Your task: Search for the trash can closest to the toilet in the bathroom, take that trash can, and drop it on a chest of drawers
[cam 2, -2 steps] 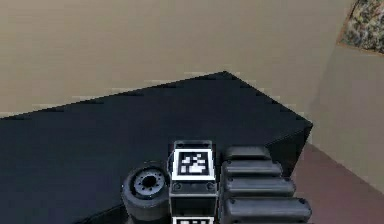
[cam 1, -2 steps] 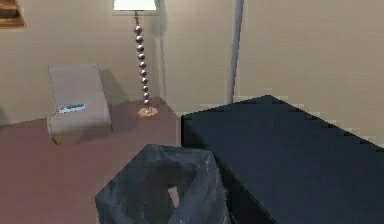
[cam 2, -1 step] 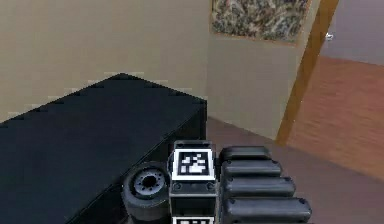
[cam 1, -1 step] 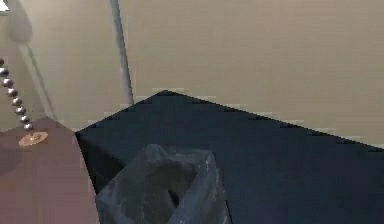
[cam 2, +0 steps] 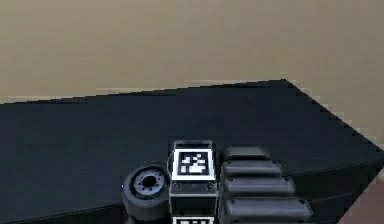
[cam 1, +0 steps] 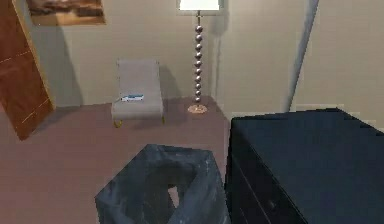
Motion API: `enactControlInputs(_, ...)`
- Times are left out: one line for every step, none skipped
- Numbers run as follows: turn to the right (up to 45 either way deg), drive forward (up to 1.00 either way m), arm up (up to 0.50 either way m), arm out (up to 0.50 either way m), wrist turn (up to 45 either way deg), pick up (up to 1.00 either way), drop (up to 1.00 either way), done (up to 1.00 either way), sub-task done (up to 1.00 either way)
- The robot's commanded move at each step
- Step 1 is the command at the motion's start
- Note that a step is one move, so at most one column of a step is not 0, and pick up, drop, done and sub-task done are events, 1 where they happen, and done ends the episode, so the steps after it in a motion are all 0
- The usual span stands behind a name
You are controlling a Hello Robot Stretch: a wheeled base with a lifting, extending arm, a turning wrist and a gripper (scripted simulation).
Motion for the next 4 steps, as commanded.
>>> enactControlInputs(-45.0, 0.00, 0.00, 0.00, 0.0, 0.00, 0.00, 0.00, 0.00)
enactControlInputs(-18.0, 0.00, 0.00, 0.00, 0.0, 0.00, 0.00, 0.00, 0.00)
enactControlInputs(45.0, 0.00, 0.00, 0.00, 0.0, 0.00, 0.00, 0.00, 0.00)
enactControlInputs(39.0, 0.00, 0.00, 0.00, 0.0, 0.00, 0.00, 0.00, 0.00)
